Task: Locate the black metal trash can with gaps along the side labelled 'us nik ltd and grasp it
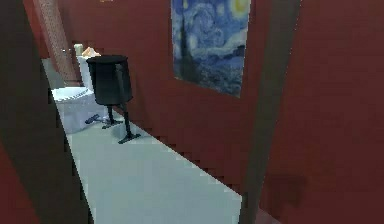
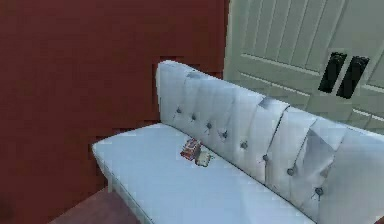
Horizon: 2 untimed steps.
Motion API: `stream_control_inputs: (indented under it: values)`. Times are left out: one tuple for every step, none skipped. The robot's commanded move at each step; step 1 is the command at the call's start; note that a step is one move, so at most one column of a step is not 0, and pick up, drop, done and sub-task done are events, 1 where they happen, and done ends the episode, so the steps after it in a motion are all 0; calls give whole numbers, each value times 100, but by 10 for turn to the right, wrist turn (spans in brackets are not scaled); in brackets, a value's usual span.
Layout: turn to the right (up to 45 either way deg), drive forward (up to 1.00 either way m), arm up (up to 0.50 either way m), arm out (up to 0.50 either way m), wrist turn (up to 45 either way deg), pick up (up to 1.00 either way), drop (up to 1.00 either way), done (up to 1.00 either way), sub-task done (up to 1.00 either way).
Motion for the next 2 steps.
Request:
stream_control_inputs:
  values:
    - [450, 0, 0, 0, 0, 0, 0, 0, 0]
    - [-450, 0, 0, 0, 0, 0, 0, 0, 0]
